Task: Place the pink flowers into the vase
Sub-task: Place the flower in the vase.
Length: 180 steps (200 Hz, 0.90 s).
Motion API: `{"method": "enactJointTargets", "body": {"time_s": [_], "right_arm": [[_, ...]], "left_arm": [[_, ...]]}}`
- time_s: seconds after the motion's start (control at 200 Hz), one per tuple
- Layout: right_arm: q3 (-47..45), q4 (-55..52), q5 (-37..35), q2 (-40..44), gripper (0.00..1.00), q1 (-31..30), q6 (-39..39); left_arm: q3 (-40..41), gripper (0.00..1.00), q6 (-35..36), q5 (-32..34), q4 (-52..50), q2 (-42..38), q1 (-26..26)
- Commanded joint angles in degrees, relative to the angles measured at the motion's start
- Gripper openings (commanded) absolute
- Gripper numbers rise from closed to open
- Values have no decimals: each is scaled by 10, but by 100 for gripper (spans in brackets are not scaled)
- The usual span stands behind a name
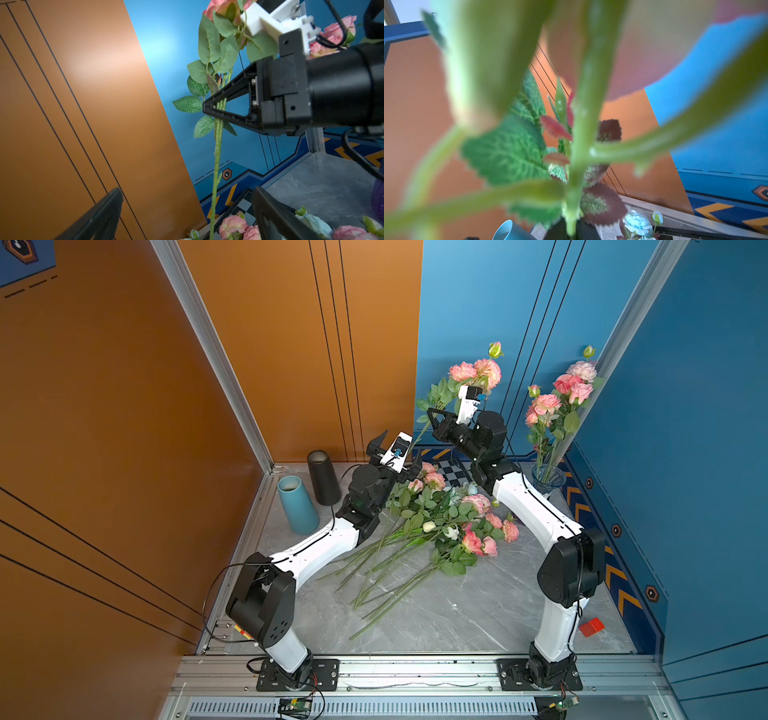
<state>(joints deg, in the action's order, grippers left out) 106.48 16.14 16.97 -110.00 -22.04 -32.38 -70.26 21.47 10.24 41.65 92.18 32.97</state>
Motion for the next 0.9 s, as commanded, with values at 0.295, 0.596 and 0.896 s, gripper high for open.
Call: {"method": "enactJointTargets", "body": {"time_s": [0.295,0.596,0.896], "right_arm": [[228,29,-63,-123,0,-34,24],[414,57,-111,-234,0,-90,85],[413,79,-129,-225,0,-118,137]], "left_arm": [[117,99,-80,-11,-167,-177,-71],[210,99,-184,8,-261,-282,-110],[246,99,-277,-21,-289,-319,-175]]}}
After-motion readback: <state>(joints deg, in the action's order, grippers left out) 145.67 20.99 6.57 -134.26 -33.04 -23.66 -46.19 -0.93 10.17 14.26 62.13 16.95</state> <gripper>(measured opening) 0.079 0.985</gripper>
